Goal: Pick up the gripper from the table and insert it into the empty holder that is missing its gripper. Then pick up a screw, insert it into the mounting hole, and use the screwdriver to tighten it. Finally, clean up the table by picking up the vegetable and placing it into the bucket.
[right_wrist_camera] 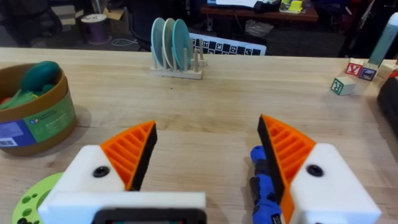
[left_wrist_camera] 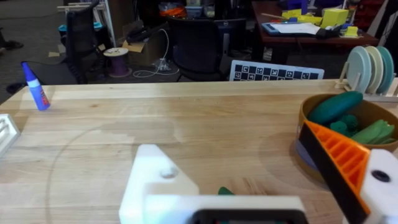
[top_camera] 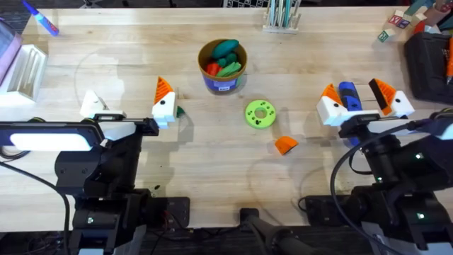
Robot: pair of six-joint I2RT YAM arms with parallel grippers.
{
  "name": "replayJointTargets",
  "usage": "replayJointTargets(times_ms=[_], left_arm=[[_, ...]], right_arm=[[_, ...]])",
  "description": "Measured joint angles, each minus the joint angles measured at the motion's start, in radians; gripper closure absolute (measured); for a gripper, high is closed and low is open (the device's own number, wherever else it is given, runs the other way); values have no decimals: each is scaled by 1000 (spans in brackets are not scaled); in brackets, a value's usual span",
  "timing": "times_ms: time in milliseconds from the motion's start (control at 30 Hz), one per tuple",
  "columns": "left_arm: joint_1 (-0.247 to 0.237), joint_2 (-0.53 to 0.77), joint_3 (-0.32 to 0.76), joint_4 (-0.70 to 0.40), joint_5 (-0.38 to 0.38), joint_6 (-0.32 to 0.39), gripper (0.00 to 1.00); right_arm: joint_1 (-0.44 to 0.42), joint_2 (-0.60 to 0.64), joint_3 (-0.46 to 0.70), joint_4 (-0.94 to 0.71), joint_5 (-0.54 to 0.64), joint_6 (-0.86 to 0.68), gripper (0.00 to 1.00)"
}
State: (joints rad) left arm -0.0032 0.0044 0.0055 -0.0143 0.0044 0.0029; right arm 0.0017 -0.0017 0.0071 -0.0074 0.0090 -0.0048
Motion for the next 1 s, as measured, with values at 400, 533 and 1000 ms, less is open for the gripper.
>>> replayJointTargets(times_ms=[400, 533, 1000], left_arm=[[0, 0, 4, 24, -1, 0, 15], [0, 2, 88, -155, -19, -22, 15], [0, 502, 668, -708, -128, -300, 15]], right_arm=[[0, 0, 2, 14, 21, -7, 11], [0, 18, 81, -105, 28, -8, 11], [0, 516, 738, -597, 35, -11, 10]])
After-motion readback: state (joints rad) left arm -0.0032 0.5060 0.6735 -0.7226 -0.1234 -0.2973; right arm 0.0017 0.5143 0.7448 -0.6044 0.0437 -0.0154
